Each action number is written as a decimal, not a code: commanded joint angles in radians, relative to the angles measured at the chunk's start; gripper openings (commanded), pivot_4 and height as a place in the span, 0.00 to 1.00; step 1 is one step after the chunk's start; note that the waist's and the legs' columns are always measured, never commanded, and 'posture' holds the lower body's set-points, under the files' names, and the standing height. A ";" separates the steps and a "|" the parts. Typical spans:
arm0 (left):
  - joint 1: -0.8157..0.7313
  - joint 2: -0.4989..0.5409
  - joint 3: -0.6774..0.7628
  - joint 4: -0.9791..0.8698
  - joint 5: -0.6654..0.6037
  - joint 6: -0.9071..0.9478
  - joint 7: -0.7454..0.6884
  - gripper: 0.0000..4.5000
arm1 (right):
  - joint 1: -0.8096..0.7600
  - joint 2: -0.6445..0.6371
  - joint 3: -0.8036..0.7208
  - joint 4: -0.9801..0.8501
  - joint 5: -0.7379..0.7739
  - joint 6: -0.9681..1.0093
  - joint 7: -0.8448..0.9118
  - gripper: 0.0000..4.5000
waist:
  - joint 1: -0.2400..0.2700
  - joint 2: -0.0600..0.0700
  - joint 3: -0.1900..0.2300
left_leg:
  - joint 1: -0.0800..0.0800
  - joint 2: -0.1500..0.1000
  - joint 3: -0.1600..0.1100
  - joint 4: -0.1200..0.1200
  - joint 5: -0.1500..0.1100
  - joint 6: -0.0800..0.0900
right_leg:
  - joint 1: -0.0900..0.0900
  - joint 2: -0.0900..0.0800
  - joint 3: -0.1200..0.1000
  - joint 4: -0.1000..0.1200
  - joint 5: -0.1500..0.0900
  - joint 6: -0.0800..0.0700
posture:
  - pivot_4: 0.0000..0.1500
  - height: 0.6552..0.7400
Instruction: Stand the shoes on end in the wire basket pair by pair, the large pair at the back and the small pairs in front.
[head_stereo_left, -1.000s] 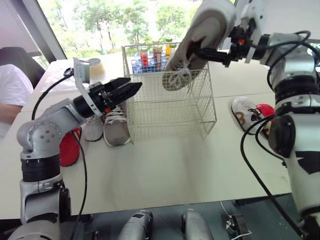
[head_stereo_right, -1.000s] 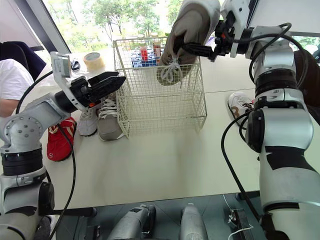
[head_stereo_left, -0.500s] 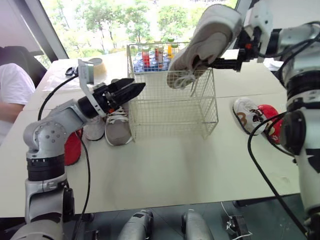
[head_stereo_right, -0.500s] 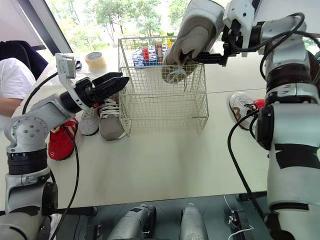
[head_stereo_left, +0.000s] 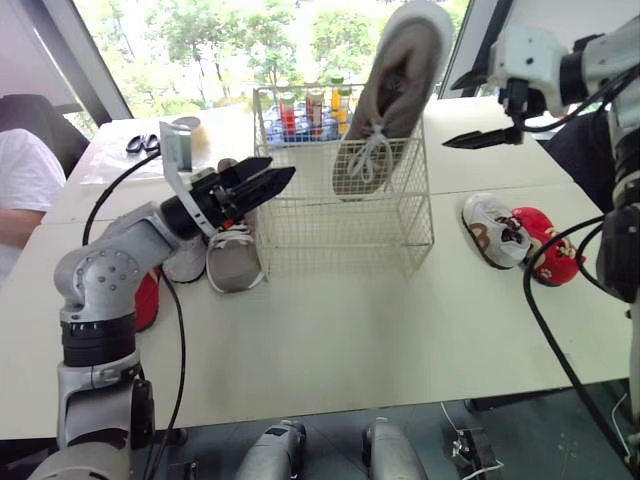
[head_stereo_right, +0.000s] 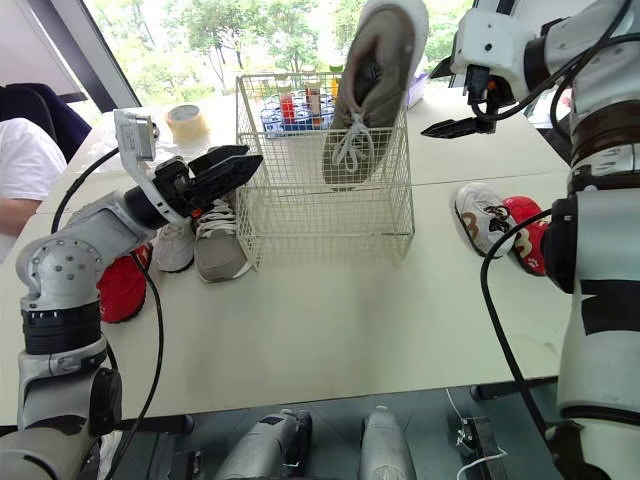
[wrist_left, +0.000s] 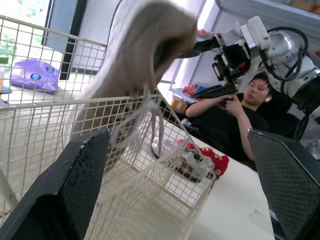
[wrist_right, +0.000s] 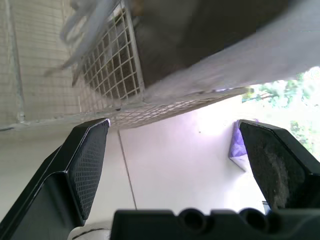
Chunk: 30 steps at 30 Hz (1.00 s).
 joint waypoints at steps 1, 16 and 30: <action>0.017 0.002 0.027 -0.058 -0.022 -0.006 0.016 1.00 | 0.002 -0.023 -0.179 -0.046 0.189 0.159 0.000 0.99 | 0.000 0.000 0.000 | 0.000 0.000 0.000 0.000 0.000 0.000 | 0.000 0.000 0.000 0.000 0.000 0.000 | 1.00 1.00; -0.094 0.193 0.050 0.115 0.245 0.054 0.370 1.00 | 0.774 0.025 -0.338 -1.595 0.704 1.014 -0.281 0.99 | 0.009 0.000 -0.001 | -0.001 0.000 -0.002 0.003 0.000 0.001 | -0.001 0.000 0.001 0.003 0.000 0.000 | 1.00 1.00; -0.284 0.032 -0.141 0.503 0.481 0.095 0.345 1.00 | 0.801 -0.018 -0.356 -1.716 0.819 1.099 -0.448 0.99 | 0.048 -0.002 -0.001 | 0.000 -0.002 -0.003 0.008 -0.002 0.004 | 0.004 0.000 -0.001 0.002 0.000 0.000 | 1.00 1.00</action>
